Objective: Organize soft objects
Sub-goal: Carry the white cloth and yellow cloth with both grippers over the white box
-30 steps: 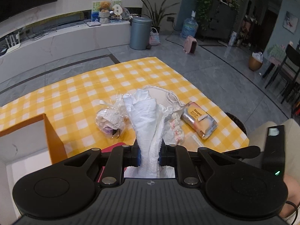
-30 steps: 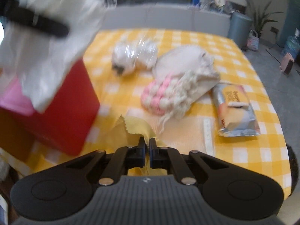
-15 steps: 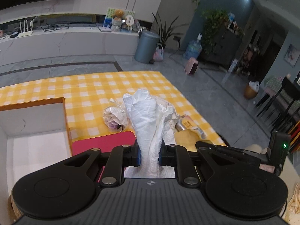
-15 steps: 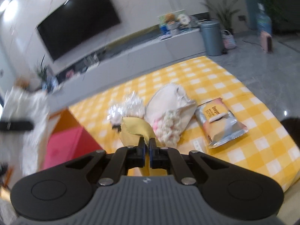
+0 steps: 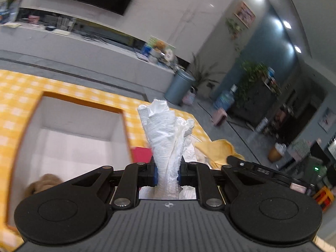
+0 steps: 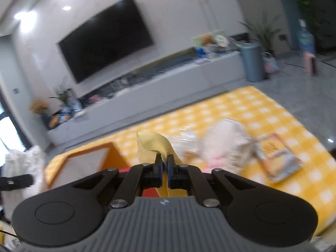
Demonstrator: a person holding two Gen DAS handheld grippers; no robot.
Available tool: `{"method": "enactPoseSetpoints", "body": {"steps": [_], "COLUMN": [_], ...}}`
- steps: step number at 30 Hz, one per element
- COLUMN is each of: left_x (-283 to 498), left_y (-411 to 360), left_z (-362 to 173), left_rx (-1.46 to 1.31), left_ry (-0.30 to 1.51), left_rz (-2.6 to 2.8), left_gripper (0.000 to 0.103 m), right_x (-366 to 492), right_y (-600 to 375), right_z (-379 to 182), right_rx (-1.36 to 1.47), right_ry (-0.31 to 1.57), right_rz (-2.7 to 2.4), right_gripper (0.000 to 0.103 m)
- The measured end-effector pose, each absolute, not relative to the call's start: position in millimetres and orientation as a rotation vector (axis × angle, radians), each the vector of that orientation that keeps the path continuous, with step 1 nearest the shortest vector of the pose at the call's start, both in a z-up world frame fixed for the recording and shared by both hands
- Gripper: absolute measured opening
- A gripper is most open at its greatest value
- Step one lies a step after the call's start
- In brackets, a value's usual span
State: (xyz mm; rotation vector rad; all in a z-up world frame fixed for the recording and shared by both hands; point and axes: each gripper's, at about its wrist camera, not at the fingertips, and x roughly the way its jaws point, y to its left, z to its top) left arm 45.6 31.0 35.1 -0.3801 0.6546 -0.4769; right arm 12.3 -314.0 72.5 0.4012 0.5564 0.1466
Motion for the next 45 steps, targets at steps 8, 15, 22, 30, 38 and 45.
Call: {"method": "enactPoseSetpoints", "body": {"steps": [8, 15, 22, 30, 38, 45], "left_x": [36, 31, 38, 39, 32, 34], "left_y": [76, 101, 110, 121, 140, 148], "left_z": [41, 30, 9, -6, -2, -1], "left_rx": [-0.444, -0.479, -0.488, -0.472, -0.494, -0.463], "left_ry": [0.578, 0.553, 0.594, 0.639, 0.634, 0.660], "left_rz": [-0.393, -0.349, -0.301, -0.219, -0.217, -0.188], "left_gripper": [0.018, 0.018, 0.018, 0.018, 0.019, 0.019], "right_x": [10, 17, 36, 48, 47, 69], "right_y": [-236, -172, -132, -110, -115, -100], "right_z": [106, 107, 75, 55, 79, 33], "right_rx": [0.321, 0.208, 0.175, 0.325, 0.572, 0.674], "right_ry": [0.525, 0.554, 0.671, 0.771, 0.714, 0.909], "right_rz": [0.319, 0.341, 0.377, 0.513, 0.635, 0.611], "right_gripper": [0.002, 0.002, 0.002, 0.002, 0.002, 0.002]}}
